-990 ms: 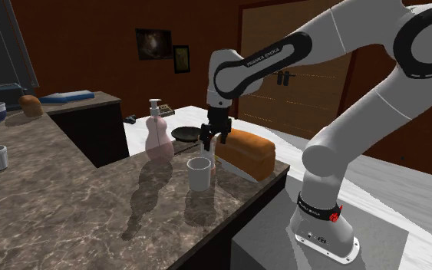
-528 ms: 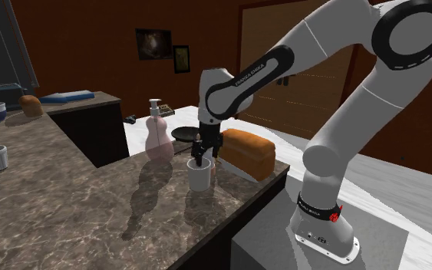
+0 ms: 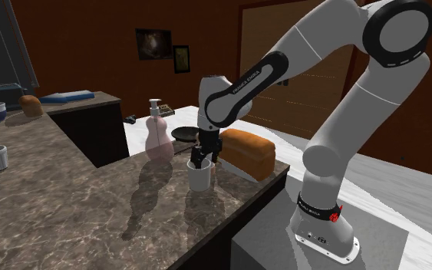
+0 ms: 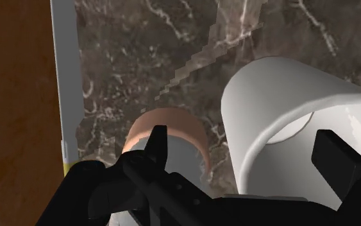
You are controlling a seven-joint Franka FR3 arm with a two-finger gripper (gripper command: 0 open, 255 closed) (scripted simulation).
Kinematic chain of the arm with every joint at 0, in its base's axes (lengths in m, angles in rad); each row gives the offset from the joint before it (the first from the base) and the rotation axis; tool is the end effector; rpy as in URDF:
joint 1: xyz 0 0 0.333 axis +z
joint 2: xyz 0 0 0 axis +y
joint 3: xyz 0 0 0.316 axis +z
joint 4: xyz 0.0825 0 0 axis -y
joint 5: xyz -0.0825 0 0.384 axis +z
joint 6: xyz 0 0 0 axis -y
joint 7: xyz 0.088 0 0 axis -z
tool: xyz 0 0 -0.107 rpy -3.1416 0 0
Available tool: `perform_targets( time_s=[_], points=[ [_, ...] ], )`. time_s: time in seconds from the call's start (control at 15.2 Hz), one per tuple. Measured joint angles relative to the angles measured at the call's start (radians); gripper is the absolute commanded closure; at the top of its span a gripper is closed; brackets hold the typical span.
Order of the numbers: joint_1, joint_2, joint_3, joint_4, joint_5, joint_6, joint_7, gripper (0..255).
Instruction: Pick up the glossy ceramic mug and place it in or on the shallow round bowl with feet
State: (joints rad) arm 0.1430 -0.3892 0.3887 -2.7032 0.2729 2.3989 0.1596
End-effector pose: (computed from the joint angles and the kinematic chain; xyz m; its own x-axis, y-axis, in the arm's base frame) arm 0.3414 0.1936 0.3478 0.9867 0.1522 0.0577 0.1557 -0.9858 -0.0630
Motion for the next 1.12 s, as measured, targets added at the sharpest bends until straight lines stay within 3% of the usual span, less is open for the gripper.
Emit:
perform_targets(
  time_s=[0.13,0.2,0.86,1.12],
  points=[
    [0.000,0.001,0.000,0.000,0.000,0.001,0.000,0],
    [0.000,0.001,0.000,0.000,0.000,0.001,0.000,255],
    [0.000,0.001,0.000,-0.001,0.000,0.001,0.000,255],
    [0.001,-0.030,-0.007,0.022,-0.002,-0.050,0.002,255]
  ],
)
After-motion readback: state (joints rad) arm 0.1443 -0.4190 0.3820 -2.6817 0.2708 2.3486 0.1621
